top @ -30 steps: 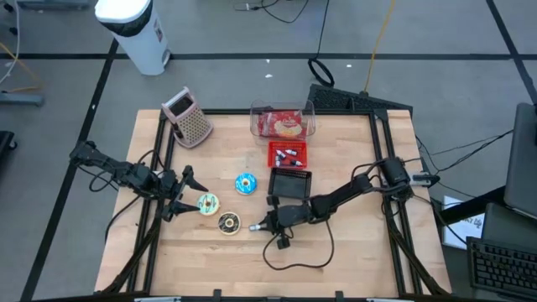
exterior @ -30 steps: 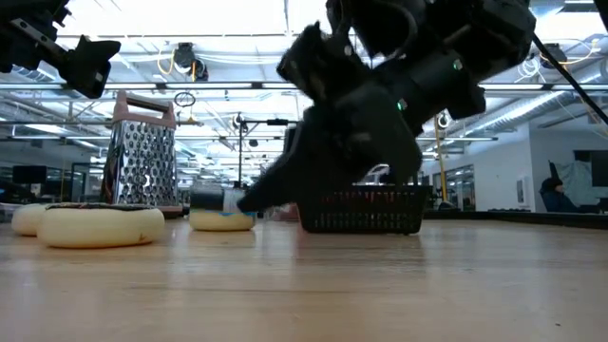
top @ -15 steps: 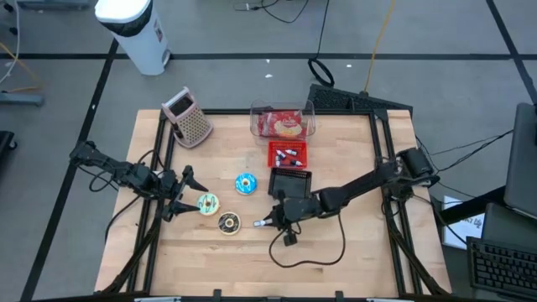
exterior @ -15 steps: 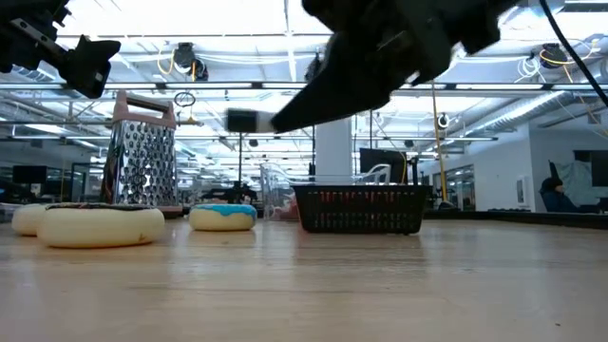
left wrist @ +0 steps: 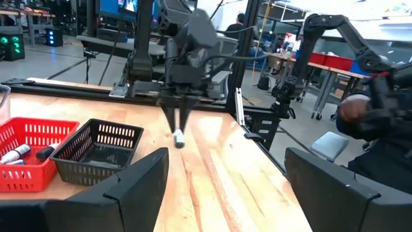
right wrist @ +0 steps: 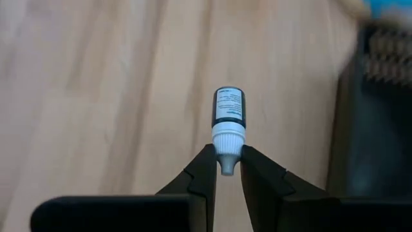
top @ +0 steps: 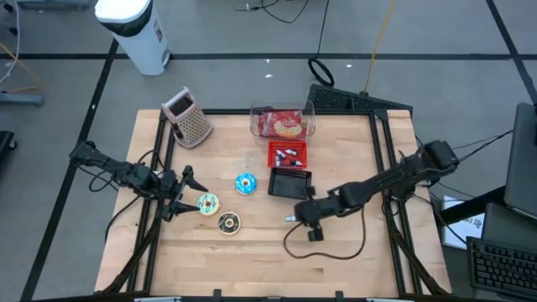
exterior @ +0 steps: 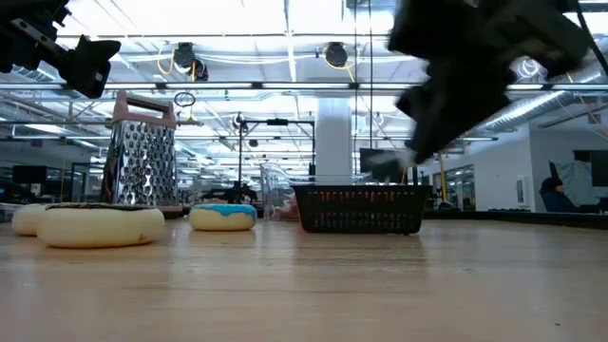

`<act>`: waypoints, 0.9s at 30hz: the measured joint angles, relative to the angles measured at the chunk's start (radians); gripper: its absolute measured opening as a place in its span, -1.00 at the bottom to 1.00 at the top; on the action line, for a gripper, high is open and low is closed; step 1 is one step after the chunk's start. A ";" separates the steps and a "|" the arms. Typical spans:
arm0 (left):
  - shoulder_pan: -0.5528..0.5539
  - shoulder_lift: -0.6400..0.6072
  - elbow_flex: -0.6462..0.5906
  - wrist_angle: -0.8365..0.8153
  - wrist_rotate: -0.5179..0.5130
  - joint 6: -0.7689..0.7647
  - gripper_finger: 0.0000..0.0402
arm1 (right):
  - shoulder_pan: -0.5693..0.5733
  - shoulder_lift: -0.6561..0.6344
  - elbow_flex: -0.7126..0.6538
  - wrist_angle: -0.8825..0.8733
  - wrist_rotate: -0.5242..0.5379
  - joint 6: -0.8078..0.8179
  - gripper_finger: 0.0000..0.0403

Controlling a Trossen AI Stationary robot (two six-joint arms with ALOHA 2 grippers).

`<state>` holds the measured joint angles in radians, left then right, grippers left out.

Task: Pick & Place Food Item
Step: Put the black food coloring into the red bin

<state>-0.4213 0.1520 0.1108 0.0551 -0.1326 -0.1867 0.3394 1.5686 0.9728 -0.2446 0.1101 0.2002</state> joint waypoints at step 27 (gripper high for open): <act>0.000 0.000 0.000 0.000 0.000 0.000 0.54 | -0.028 -0.247 -0.449 0.313 0.226 0.213 -0.76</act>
<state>-0.4210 0.1522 0.1108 0.0547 -0.1324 -0.1867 0.3111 1.3216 0.5236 0.0681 0.3357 0.4130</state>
